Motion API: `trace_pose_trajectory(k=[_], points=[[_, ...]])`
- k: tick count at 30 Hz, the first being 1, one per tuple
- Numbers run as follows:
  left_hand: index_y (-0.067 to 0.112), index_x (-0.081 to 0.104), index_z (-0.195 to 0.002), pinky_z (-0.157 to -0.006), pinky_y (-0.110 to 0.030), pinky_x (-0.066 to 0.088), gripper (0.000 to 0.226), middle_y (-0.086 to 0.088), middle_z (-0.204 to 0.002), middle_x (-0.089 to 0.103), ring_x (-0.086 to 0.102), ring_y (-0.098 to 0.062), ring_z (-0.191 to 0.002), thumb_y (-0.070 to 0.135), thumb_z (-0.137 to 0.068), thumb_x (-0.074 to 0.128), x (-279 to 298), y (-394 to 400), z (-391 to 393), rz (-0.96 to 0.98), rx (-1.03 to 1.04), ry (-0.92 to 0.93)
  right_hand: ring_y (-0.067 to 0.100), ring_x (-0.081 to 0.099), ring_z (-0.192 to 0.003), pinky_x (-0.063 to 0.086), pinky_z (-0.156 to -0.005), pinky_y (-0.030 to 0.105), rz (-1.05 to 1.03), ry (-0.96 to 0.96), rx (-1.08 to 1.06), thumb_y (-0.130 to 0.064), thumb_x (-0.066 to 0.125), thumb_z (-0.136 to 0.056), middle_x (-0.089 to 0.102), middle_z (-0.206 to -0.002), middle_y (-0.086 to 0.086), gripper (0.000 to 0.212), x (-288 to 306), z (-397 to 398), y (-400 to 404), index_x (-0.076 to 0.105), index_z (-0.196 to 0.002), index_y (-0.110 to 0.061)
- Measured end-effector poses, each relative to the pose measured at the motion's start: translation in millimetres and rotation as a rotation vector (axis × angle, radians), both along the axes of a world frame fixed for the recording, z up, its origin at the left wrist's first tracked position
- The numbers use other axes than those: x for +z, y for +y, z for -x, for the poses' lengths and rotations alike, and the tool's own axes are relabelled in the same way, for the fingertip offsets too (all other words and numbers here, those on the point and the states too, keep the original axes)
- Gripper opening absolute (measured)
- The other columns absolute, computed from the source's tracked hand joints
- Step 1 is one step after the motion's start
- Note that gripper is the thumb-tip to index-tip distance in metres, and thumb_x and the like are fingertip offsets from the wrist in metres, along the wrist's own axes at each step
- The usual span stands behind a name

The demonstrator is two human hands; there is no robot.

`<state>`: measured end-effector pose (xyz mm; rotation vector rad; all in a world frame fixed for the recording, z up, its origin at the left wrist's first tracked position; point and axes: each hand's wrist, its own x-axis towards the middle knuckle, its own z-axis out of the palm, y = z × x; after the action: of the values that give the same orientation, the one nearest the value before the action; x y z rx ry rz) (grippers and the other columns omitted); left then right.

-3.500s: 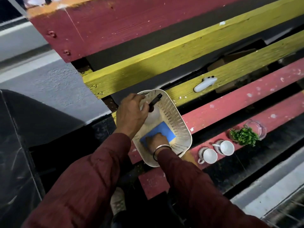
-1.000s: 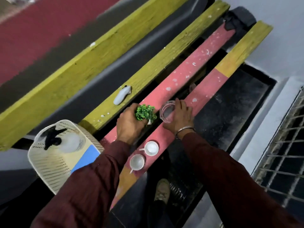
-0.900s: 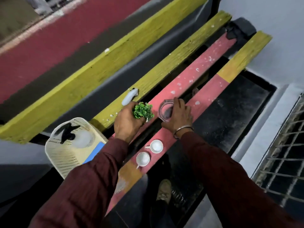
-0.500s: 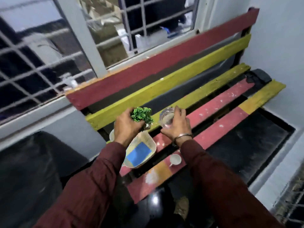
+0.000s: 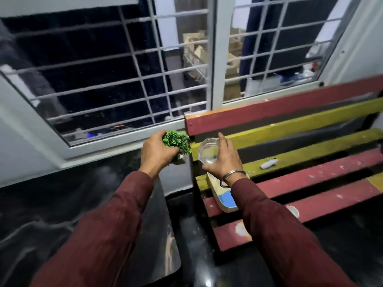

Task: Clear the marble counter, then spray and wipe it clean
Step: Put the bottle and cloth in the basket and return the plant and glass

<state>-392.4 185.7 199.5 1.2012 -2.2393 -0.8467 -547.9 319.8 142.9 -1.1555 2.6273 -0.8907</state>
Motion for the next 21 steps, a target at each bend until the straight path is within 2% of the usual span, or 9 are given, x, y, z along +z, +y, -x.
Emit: trace_pose_trajectory(k=[2, 6, 11, 14, 16, 21], points=[[0.026, 0.07, -0.107, -0.077, -0.029, 0.05, 0.032, 0.002, -0.098, 0.074, 0.066, -0.021, -0.09, 0.02, -0.077, 0.078, 10, -15, -29, 0.021, 0.068, -0.005, 0.034, 0.047, -0.118, 0.044, -0.097, 0.041, 0.025, 0.002, 0.072, -0.043, 0.078, -0.054, 0.038, -0.135, 0.007, 0.116, 8, -18, -23, 0.017, -0.15, -0.017], [0.028, 0.072, -0.121, -0.093, -0.036, 0.058, 0.048, 0.0, -0.111, 0.078, 0.071, -0.024, -0.103, 0.025, -0.074, 0.079, 22, -43, -81, 0.041, 0.228, 0.009, 0.032, 0.048, -0.12, 0.044, -0.097, 0.04, 0.054, -0.017, 0.204, -0.042, 0.079, -0.054, 0.036, -0.14, 0.007, 0.115, 14, -49, -71, 0.02, -0.149, -0.016], [0.024, 0.072, -0.117, -0.09, -0.035, 0.058, 0.042, -0.001, -0.102, 0.075, 0.071, -0.025, -0.098, 0.024, -0.076, 0.082, 9, -69, -143, -0.021, 0.395, 0.005, 0.032, 0.045, -0.123, 0.042, -0.102, 0.041, 0.041, -0.026, 0.361, -0.043, 0.081, -0.055, 0.036, -0.142, 0.007, 0.115, 3, -97, -122, 0.02, -0.149, -0.015], [0.023, 0.071, -0.121, -0.092, -0.035, 0.057, 0.046, -0.004, -0.108, 0.076, 0.071, -0.027, -0.103, 0.024, -0.076, 0.082, -6, -88, -176, -0.064, 0.476, -0.002, 0.035, 0.047, -0.12, 0.046, -0.097, 0.045, 0.008, -0.036, 0.425, -0.044, 0.08, -0.054, 0.034, -0.142, 0.005, 0.117, -3, -129, -149, 0.017, -0.149, -0.019], [0.026, 0.072, -0.122, -0.091, -0.032, 0.056, 0.047, -0.005, -0.111, 0.077, 0.071, -0.027, -0.104, 0.025, -0.075, 0.082, -18, -102, -197, -0.087, 0.516, -0.019, 0.036, 0.048, -0.117, 0.048, -0.093, 0.048, -0.017, -0.044, 0.442, -0.045, 0.08, -0.053, 0.034, -0.141, 0.005, 0.118, -9, -149, -167, 0.016, -0.148, -0.022], [0.025, 0.071, -0.125, -0.092, -0.038, 0.058, 0.051, -0.008, -0.113, 0.078, 0.071, -0.031, -0.105, 0.026, -0.075, 0.082, -48, -151, -248, -0.127, 0.518, -0.046, 0.036, 0.05, -0.115, 0.049, -0.093, 0.046, -0.08, -0.024, 0.424, -0.049, 0.08, -0.05, 0.036, -0.14, 0.006, 0.12, -27, -195, -212, 0.016, -0.148, -0.023]])
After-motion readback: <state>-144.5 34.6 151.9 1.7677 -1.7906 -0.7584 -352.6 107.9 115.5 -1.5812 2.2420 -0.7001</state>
